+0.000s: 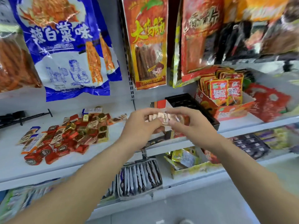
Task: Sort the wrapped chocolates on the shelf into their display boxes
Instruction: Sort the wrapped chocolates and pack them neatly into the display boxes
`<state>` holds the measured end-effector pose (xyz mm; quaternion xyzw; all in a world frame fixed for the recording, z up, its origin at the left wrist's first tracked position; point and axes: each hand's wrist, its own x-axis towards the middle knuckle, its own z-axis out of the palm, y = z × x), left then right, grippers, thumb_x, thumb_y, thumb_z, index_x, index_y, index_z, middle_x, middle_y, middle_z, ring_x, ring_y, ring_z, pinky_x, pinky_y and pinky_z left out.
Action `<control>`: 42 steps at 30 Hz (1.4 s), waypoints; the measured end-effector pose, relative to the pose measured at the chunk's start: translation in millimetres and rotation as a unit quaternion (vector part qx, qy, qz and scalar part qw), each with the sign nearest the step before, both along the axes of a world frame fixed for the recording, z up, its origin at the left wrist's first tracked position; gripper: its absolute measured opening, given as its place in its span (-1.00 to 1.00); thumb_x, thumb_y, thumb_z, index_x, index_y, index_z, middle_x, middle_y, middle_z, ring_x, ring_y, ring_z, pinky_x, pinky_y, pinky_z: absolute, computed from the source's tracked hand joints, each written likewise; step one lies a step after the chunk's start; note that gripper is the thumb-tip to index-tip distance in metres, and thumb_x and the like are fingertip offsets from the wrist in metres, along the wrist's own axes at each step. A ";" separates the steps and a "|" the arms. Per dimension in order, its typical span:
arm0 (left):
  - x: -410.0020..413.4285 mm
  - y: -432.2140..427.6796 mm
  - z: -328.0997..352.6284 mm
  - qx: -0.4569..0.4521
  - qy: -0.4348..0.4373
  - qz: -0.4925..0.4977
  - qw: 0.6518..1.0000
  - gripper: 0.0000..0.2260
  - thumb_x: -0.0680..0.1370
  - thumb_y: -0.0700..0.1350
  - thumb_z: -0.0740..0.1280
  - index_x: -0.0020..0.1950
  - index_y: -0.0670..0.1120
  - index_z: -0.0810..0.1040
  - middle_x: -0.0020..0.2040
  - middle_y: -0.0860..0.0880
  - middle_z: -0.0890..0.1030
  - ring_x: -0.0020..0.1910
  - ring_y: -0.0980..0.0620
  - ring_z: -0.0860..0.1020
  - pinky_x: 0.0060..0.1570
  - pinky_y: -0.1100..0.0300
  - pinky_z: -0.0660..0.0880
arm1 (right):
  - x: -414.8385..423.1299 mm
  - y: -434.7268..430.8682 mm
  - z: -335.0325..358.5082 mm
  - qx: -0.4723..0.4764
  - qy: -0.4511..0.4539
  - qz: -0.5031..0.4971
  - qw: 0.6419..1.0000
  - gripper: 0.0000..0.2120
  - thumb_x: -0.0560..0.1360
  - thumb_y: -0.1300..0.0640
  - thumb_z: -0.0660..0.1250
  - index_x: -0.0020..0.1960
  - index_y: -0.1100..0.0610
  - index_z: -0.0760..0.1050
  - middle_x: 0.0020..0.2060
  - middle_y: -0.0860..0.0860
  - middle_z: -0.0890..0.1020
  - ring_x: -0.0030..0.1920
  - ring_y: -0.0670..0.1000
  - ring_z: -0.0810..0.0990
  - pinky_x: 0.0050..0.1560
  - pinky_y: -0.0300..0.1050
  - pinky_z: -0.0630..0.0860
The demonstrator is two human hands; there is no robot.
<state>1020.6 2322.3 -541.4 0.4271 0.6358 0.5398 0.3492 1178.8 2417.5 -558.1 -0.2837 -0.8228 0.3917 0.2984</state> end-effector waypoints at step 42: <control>-186.9 -83.6 -69.6 -0.187 0.517 0.108 0.829 -0.54 0.57 0.24 0.22 0.45 0.13 0.40 0.46 0.04 0.42 0.42 -0.06 0.37 0.39 -0.03 0.33 | -213.1 8.0 -16.2 0.189 -0.244 0.074 0.948 -0.67 0.56 -0.03 0.28 0.29 -0.01 0.54 0.27 0.02 0.56 0.21 0.08 0.54 0.20 -0.02 0.49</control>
